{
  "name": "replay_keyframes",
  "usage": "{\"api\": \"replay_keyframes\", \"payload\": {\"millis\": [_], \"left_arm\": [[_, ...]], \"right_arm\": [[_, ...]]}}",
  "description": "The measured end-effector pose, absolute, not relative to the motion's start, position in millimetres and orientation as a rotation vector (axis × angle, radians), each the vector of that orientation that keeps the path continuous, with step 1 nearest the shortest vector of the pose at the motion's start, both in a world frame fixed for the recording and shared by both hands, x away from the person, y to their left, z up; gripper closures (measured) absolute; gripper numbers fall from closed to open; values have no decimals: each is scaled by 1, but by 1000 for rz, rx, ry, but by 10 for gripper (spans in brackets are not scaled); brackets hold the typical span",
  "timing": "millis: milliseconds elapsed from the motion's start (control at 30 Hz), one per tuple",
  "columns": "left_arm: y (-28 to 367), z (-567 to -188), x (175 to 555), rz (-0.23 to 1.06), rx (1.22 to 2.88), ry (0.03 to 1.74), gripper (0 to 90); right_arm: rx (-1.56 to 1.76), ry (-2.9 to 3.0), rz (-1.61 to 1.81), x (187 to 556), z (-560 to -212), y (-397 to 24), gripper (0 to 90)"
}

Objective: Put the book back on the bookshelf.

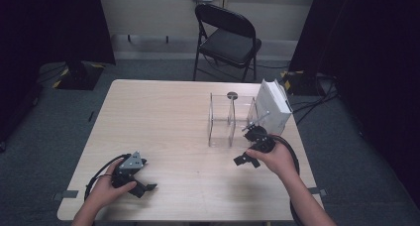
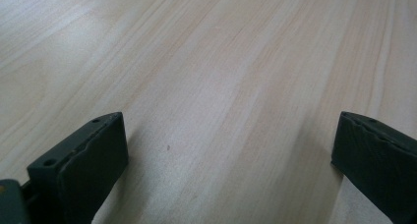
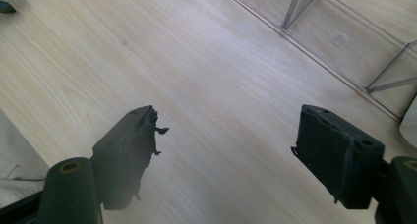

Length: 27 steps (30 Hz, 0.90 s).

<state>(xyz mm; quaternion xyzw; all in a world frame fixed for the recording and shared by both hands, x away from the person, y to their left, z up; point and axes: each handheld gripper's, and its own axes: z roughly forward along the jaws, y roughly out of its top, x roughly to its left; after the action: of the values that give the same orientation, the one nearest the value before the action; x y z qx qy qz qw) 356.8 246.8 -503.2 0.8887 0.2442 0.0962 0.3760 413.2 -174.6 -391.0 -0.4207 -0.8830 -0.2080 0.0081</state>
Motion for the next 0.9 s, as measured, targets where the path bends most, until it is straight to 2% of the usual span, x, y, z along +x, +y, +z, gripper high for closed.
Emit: {"api": "replay_keyframes", "payload": {"millis": [900], "left_arm": [[247, -504, 357, 243, 2265, 623, 0]], "right_arm": [[-1209, -2763, -681, 405, -423, -153, 220]]}}
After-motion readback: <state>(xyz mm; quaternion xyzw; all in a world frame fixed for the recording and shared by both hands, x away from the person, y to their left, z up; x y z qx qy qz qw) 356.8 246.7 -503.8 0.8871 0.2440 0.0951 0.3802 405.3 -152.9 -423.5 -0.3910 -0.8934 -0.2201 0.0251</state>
